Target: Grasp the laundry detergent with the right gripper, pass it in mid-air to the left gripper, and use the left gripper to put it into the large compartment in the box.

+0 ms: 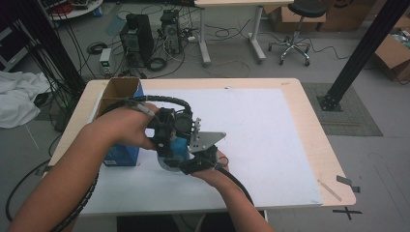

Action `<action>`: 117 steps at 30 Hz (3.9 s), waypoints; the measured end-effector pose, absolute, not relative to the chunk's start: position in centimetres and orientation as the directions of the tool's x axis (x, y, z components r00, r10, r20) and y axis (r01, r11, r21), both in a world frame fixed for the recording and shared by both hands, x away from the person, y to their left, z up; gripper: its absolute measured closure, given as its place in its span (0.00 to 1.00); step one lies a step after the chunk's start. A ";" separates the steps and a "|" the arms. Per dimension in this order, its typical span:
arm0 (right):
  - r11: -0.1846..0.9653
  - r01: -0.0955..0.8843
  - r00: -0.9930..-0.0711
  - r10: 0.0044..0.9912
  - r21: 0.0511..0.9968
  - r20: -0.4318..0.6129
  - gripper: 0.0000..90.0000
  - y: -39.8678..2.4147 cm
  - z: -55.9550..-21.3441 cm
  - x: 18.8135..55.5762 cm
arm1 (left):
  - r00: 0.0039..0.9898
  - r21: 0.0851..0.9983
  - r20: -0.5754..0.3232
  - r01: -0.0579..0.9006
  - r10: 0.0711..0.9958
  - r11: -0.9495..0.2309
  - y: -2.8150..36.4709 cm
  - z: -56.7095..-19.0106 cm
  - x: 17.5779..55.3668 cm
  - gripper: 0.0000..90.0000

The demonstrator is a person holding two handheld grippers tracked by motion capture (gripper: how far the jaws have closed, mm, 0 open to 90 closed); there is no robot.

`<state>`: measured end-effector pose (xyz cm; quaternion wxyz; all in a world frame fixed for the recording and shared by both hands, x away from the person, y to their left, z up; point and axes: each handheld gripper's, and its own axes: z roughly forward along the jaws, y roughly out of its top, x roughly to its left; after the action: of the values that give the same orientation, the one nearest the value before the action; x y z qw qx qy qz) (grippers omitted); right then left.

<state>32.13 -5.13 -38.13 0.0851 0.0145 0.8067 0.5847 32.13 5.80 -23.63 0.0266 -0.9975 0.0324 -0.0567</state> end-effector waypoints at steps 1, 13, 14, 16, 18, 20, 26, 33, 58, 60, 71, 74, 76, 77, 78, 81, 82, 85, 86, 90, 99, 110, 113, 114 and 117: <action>0.313 -0.088 -0.984 0.121 0.946 -0.131 0.41 -5.3 -38.1 32.1 | 0.992 -0.053 0.109 -0.058 -0.063 -0.997 5.8 -23.6 32.2 0.43; 0.367 -0.037 -0.994 0.082 0.929 -0.072 0.22 -7.3 -37.0 32.8 | 0.995 -0.065 0.100 -0.016 -0.023 -0.998 6.1 -23.5 33.2 0.43; 0.367 -0.037 -0.994 0.082 0.929 -0.072 0.22 -7.3 -37.0 32.8 | 0.995 -0.065 0.100 -0.017 -0.024 -0.998 6.1 -23.5 33.2 0.43; 0.365 -0.016 -0.996 0.078 0.931 -0.048 0.21 -7.8 -36.9 33.1 | 0.995 -0.063 0.096 -0.015 -0.021 -0.998 6.1 -23.5 33.2 0.43; 0.363 -0.008 -0.995 0.086 0.932 -0.042 0.21 -8.2 -36.7 33.2 | 0.995 -0.061 0.094 -0.014 -0.020 -0.998 6.1 -23.4 33.3 0.43; 0.367 0.005 -0.996 0.089 0.930 -0.030 0.21 -8.7 -36.5 33.4 | 0.996 -0.062 0.091 -0.013 -0.019 -0.998 6.2 -23.4 33.4 0.43; 0.418 0.026 -0.993 0.116 0.908 -0.025 0.04 -9.3 -36.1 33.5 | 0.996 -0.067 0.088 -0.008 -0.013 -0.998 6.3 -23.5 33.6 0.42; 0.499 0.029 -0.992 0.121 0.866 -0.037 0.00 -10.6 -34.6 33.3 | 0.996 -0.076 0.094 0.007 0.000 -0.997 6.4 -23.1 33.7 0.42; 0.922 0.020 -1.000 0.013 0.387 0.021 0.00 -14.9 -30.8 35.8 | 0.852 -0.015 0.087 0.519 0.516 -0.854 8.1 -14.9 36.0 0.42; 0.930 0.018 -1.000 0.011 0.366 0.020 0.00 -15.1 -30.7 35.8 | 0.822 -0.020 0.091 0.566 0.562 -0.824 8.4 -14.3 36.2 0.42; 0.967 0.001 -1.000 -0.006 0.256 0.027 0.00 -16.1 -30.3 36.0 | 0.630 -0.017 0.052 0.776 0.775 -0.630 12.0 -11.6 37.4 0.42; 0.972 -0.008 -1.000 -0.014 0.234 0.023 0.00 -16.3 -30.2 36.0 | 0.586 -0.019 0.054 0.810 0.808 -0.586 13.1 -10.9 37.7 0.42; 0.974 -0.011 -1.000 -0.017 0.226 0.023 0.00 -16.4 -30.1 36.1 | 0.546 -0.019 0.058 0.838 0.836 -0.546 13.8 -10.4 37.9 0.42; 0.974 -0.014 -1.000 -0.019 0.224 0.022 0.00 -16.4 -30.0 36.1 | 0.524 -0.017 0.061 0.851 0.849 -0.524 14.2 -10.1 38.0 0.42; 0.975 -0.016 -1.000 -0.021 0.222 0.022 0.00 -16.4 -30.0 36.1 | 0.504 -0.014 0.064 0.863 0.861 -0.504 14.6 -9.8 38.1 0.42; 0.976 -0.024 -0.999 -0.030 0.216 0.022 0.00 -16.3 -29.8 36.1 | 0.450 -0.015 0.071 0.893 0.890 -0.450 15.8 -9.1 38.4 0.42; 0.977 -0.025 -0.999 -0.030 0.213 0.020 0.00 -16.3 -29.8 36.1 | 0.434 -0.017 0.075 0.901 0.898 -0.434 16.2 -8.9 38.5 0.42; 0.979 -0.035 -0.999 -0.040 0.201 0.019 0.00 -16.2 -29.8 36.2 | 0.381 -0.017 0.078 0.924 0.921 -0.381 17.4 -8.4 38.8 0.42; 0.980 -0.037 -0.999 -0.042 0.197 0.019 0.00 -16.2 -29.8 36.2 | 0.364 -0.016 0.077 0.931 0.928 -0.364 17.7 -8.3 38.9 0.42; 0.982 -0.040 -0.999 -0.045 0.187 0.020 0.00 -16.2 -29.8 36.3 | 0.312 -0.008 0.074 0.950 0.947 -0.312 18.9 -8.0 39.2 0.42; 0.982 -0.040 -0.999 -0.045 0.184 0.024 0.00 -16.4 -29.9 36.6 | 0.211 0.028 0.083 0.976 0.974 -0.214 21.1 -8.4 40.1 0.42; 0.981 -0.030 -0.999 -0.035 0.190 0.019 0.00 -16.9 -29.4 36.8 | 0.173 0.022 0.068 0.984 0.983 -0.175 22.7 -10.1 41.1 0.42; 0.982 -0.029 -0.999 -0.033 0.188 0.020 0.00 -16.8 -29.5 36.8 | 0.162 0.021 0.064 0.986 0.985 -0.163 23.1 -11.0 41.4 0.42; 0.982 -0.029 -0.999 -0.034 0.187 0.022 0.00 -16.8 -29.6 36.8 | 0.155 0.019 0.062 0.987 0.986 -0.157 23.2 -11.2 41.5 0.42; 0.982 -0.028 -0.999 -0.033 0.185 0.026 0.00 -16.7 -29.7 36.8 | 0.149 0.017 0.062 0.989 0.987 -0.150 23.5 -12.3 41.8 0.42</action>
<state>36.79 -16.74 -29.70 -0.0145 -0.0152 0.9955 0.0926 41.76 23.52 -12.26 0.0139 -0.7578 -0.6517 -0.0292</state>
